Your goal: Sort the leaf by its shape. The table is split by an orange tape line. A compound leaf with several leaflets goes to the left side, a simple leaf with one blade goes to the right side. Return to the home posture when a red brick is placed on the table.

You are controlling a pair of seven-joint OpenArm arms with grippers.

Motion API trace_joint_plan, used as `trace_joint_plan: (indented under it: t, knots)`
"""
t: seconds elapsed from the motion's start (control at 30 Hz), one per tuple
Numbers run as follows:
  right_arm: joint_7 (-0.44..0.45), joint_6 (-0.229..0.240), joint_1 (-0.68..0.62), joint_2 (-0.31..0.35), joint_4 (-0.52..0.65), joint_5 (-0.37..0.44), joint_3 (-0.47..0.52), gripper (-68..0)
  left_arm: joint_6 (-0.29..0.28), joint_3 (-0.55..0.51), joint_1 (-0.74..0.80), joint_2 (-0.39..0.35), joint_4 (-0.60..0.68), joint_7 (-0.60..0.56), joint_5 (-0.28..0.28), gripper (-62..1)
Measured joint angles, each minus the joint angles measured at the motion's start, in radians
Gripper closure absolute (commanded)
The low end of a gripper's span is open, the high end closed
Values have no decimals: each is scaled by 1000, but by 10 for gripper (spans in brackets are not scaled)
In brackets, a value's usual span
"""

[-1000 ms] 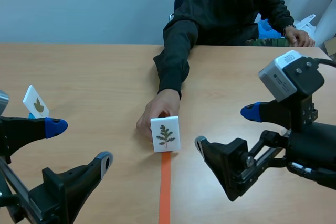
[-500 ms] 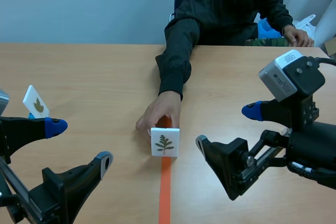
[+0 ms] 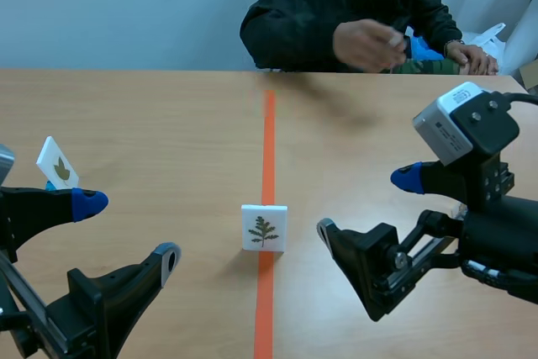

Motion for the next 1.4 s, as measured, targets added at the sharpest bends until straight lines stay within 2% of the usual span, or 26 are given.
trace_joint_plan:
  t: [0.57, 0.8, 1.07, 1.17, 1.4]
  knots:
    - [0, 0, 0, 0, 0, -8, 0, -679, 0, 0, -30, 0, 0, 0, 0, -623]
    - [23, 0, 0, -7, 0, -95, 1, -679, 0, 0, -30, 0, 0, 0, 0, -623]
    - [26, -18, 0, -128, 0, -272, 5, -679, 0, 0, -31, 0, 0, 0, 0, -623]
    - [26, -56, 0, -150, 0, -294, 5, -679, 0, 0, -31, 0, 0, 0, 0, -623]
    - [26, -53, 0, -150, -4, -294, 5, -679, 0, 0, -31, 0, 0, 0, 0, -623]
